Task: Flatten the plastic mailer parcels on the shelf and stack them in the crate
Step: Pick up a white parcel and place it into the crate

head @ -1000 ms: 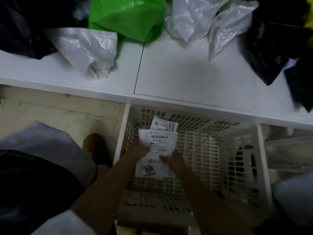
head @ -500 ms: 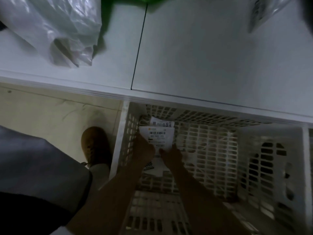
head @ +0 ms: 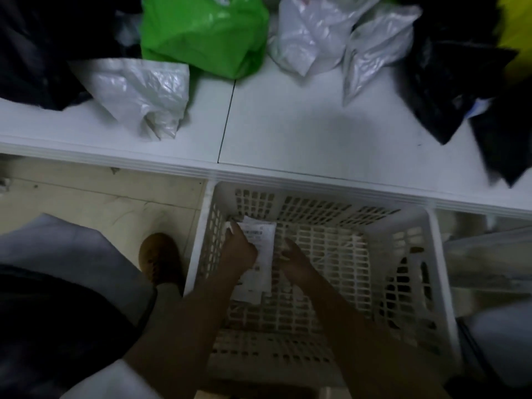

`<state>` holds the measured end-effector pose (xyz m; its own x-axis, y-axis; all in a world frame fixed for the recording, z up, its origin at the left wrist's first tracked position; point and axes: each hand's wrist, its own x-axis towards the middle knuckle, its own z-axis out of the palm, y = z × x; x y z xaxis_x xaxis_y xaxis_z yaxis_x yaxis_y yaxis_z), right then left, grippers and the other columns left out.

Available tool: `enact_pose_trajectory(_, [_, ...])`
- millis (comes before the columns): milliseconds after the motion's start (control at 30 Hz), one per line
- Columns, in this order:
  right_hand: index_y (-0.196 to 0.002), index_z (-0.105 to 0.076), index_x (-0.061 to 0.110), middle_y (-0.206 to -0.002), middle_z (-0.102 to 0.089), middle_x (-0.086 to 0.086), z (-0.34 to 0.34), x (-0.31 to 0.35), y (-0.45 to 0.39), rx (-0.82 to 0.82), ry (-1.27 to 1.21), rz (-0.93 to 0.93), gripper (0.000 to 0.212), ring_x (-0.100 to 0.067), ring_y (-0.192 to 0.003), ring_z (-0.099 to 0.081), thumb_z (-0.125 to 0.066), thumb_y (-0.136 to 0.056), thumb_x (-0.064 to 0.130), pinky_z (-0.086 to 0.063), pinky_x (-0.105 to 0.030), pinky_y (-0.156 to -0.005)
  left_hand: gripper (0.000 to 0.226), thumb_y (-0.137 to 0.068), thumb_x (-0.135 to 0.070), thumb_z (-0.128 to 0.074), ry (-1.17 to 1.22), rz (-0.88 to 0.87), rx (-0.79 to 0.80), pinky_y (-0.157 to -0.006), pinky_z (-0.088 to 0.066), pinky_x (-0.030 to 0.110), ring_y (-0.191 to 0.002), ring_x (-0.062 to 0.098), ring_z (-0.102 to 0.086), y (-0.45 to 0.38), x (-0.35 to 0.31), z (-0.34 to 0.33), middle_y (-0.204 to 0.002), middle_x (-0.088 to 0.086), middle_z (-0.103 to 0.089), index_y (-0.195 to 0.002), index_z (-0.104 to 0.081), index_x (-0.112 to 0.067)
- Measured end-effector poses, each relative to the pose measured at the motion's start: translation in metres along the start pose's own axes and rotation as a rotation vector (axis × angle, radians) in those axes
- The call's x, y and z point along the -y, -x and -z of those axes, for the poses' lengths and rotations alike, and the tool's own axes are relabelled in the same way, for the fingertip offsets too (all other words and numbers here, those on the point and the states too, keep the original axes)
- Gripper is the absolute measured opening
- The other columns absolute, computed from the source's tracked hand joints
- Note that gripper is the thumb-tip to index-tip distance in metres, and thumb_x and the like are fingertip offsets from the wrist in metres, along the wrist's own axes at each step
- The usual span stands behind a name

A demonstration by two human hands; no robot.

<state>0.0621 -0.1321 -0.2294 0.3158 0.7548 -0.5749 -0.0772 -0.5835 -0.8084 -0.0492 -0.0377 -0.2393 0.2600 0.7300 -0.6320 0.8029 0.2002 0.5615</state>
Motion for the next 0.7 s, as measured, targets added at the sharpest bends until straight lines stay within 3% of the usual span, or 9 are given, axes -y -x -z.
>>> enact_pose_trajectory(67, [-0.138,-0.032,-0.006,-0.093,-0.063,-0.003,0.007,0.018,0.013,0.037,-0.032,-0.036,0.048,-0.003,-0.063,-0.057,-0.041,-0.092,-0.017,-0.044,-0.007,-0.051,0.048,-0.090,-0.011,-0.043,0.040,-0.063,0.086,-0.076,-0.047,0.036,-0.084,0.033,-0.056,0.003,-0.003,0.006,-0.105,0.024,-0.057,-0.130,-0.039,0.015])
enact_pose_trajectory(133, [-0.129,-0.047,0.000,-0.100,-0.058,-0.006,0.012,0.029,0.023,0.008,0.121,-0.032,0.036,-0.006,-0.067,-0.052,-0.048,-0.094,-0.009,-0.042,-0.008,-0.052,0.039,-0.083,-0.018,-0.043,0.040,-0.146,0.105,-0.066,-0.042,0.034,-0.064,0.022,-0.049,0.005,-0.006,0.009,-0.079,0.021,-0.054,-0.098,-0.053,0.016])
enact_pose_trajectory(233, [-0.113,-0.060,0.007,-0.100,-0.060,-0.010,0.015,0.043,0.033,-0.011,0.267,-0.002,0.022,-0.007,-0.066,-0.058,-0.054,-0.093,0.002,-0.040,-0.011,-0.051,0.036,-0.086,-0.017,-0.047,0.028,-0.215,0.087,-0.071,-0.045,0.033,-0.084,0.027,-0.055,0.040,-0.039,0.031,-0.097,0.017,-0.057,-0.113,-0.050,0.008])
enact_pose_trajectory(300, [-0.102,-0.062,0.013,-0.089,-0.058,-0.006,0.017,0.053,0.035,0.002,0.334,0.009,0.013,-0.016,-0.069,-0.060,-0.055,-0.094,0.006,-0.045,-0.018,-0.055,0.026,-0.091,-0.007,-0.047,-0.016,-0.273,0.061,-0.067,-0.046,0.032,-0.081,0.027,-0.055,0.053,-0.055,0.044,-0.088,0.014,-0.056,-0.110,-0.052,0.009])
enact_pose_trajectory(367, [-0.079,-0.052,0.014,-0.067,-0.050,-0.004,0.021,0.071,0.044,0.007,0.434,0.125,0.021,-0.016,-0.056,-0.051,-0.048,-0.095,0.002,-0.041,-0.023,-0.053,0.023,-0.092,-0.007,-0.046,-0.054,-0.282,0.039,-0.062,-0.043,0.029,-0.072,0.023,-0.052,0.070,-0.071,0.058,-0.086,0.016,-0.057,-0.109,-0.053,0.007])
enact_pose_trajectory(433, [-0.071,-0.039,0.017,-0.054,-0.038,0.000,0.020,0.088,0.050,-0.082,0.395,0.216,0.031,-0.011,-0.043,-0.036,-0.041,-0.096,-0.002,-0.033,-0.020,-0.045,0.017,-0.093,-0.008,-0.045,-0.044,-0.292,0.023,-0.067,-0.043,0.031,-0.078,0.027,-0.054,0.089,-0.084,0.072,-0.096,0.019,-0.059,-0.110,-0.048,-0.009])
enact_pose_trajectory(533, [-0.092,-0.060,0.003,-0.073,-0.051,-0.004,0.014,0.120,0.062,-0.049,0.645,0.257,0.015,-0.016,-0.060,-0.047,-0.046,-0.096,0.004,-0.038,-0.021,-0.056,0.023,-0.094,-0.015,-0.045,-0.130,-0.371,-0.136,-0.078,-0.042,0.031,-0.099,0.032,-0.058,0.102,-0.099,0.097,-0.113,0.017,-0.062,-0.114,-0.054,-0.010])
enact_pose_trajectory(600, [-0.109,-0.066,0.006,-0.088,-0.061,-0.008,0.007,0.143,0.066,-0.064,0.582,0.277,0.024,-0.022,-0.073,-0.055,-0.047,-0.096,0.011,-0.042,-0.027,-0.063,0.027,-0.093,-0.015,-0.045,-0.140,-0.420,-0.274,-0.083,-0.042,0.031,-0.107,0.032,-0.056,0.105,-0.106,0.118,-0.119,0.017,-0.060,-0.117,-0.056,-0.008])
enact_pose_trajectory(700, [-0.104,-0.068,0.012,-0.102,-0.065,-0.006,-0.004,0.182,0.067,-0.099,0.498,0.357,0.020,-0.019,-0.085,-0.061,-0.052,-0.093,0.015,-0.046,-0.025,-0.070,0.037,-0.088,-0.010,-0.047,-0.179,-0.423,-0.503,-0.095,-0.039,0.040,-0.121,0.038,-0.041,0.102,-0.116,0.155,-0.129,0.021,-0.048,-0.125,-0.054,-0.008])
